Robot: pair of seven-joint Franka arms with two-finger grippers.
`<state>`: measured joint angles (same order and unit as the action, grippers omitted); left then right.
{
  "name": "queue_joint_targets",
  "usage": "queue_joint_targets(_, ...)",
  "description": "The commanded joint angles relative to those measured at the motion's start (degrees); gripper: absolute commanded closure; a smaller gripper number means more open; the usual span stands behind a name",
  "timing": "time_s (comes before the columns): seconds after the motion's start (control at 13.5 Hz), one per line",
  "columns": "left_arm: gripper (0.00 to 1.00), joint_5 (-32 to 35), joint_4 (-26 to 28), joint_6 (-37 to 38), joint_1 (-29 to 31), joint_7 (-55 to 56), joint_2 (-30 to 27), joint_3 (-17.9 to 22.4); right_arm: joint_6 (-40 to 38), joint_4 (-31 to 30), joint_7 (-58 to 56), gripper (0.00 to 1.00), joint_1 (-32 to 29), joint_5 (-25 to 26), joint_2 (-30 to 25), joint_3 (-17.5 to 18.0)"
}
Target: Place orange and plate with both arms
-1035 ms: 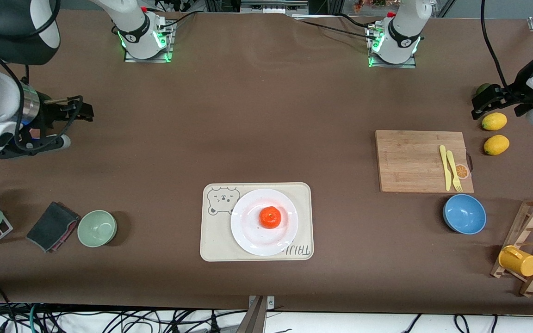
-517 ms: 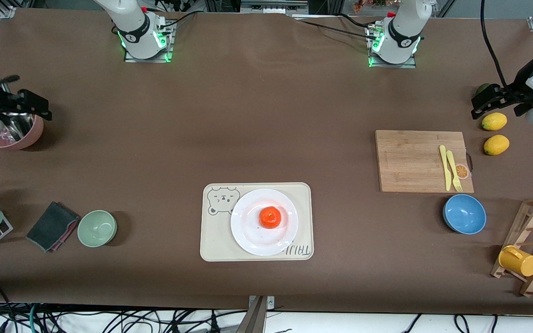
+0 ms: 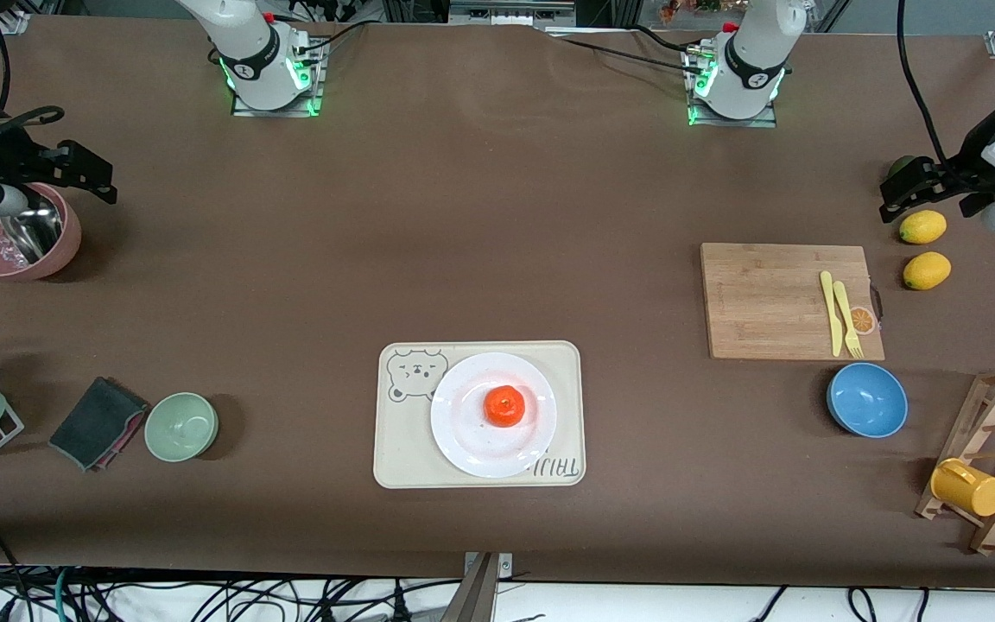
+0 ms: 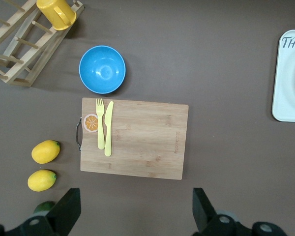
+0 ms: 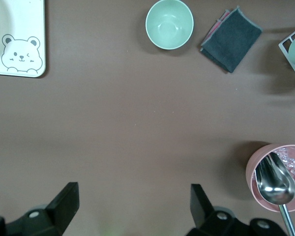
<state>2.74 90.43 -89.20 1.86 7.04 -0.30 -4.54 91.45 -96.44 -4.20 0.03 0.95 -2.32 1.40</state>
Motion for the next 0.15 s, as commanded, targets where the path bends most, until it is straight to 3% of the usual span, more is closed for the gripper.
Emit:
queue_joint_targets(0.0,0.0,0.34,1.24,0.25,-0.19,0.07,-1.37,0.24,0.13,-0.86,0.77,0.0,-0.21,-0.24,-0.4,0.36)
queue_joint_targets(0.07,0.0,0.34,1.32,0.25,-0.19,0.07,-1.37,0.32,0.39,-0.77,0.86,0.0,-0.2,-0.5,0.03,0.27)
